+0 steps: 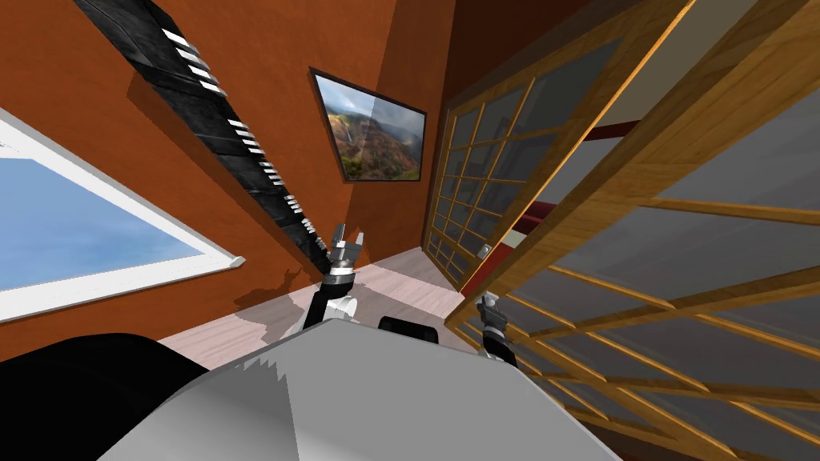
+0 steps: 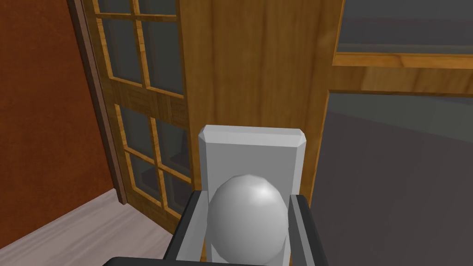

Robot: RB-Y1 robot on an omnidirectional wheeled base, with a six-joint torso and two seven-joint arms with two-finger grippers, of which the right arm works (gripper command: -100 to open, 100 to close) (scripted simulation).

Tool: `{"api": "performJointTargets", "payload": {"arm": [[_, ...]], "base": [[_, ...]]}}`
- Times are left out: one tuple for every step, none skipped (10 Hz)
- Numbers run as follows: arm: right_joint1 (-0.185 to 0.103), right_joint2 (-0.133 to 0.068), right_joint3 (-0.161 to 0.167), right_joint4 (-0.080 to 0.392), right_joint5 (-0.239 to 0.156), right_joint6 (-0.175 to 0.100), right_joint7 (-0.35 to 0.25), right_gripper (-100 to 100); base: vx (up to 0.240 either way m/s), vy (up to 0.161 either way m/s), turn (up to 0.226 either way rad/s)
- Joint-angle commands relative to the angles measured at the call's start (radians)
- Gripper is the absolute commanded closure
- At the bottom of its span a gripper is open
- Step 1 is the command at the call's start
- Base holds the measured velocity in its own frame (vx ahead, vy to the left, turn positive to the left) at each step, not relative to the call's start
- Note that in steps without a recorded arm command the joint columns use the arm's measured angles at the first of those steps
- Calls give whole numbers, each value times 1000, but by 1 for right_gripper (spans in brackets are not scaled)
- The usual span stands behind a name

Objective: Pull the door open

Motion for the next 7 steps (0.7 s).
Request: {"api": "performJointTargets", "payload": {"arm": [[1, -12, 23, -3, 13, -10, -24, 100], [4, -17, 33, -8, 18, -10, -31, 100], [3, -13, 27, -3, 14, -7, -24, 100], [12, -23, 48, -7, 24, -14, -42, 100], [16, -30, 58, -11, 29, -19, -50, 100], [21, -38, 69, -15, 35, -25, -59, 100], [26, -46, 81, -19, 40, -31, -69, 100]], "base": [[-237, 12, 67], [-240, 13, 53], [-107, 5, 14], [-156, -2, 82], [-210, -11, 109], [-207, -23, 89], [-222, -43, 90]]}}
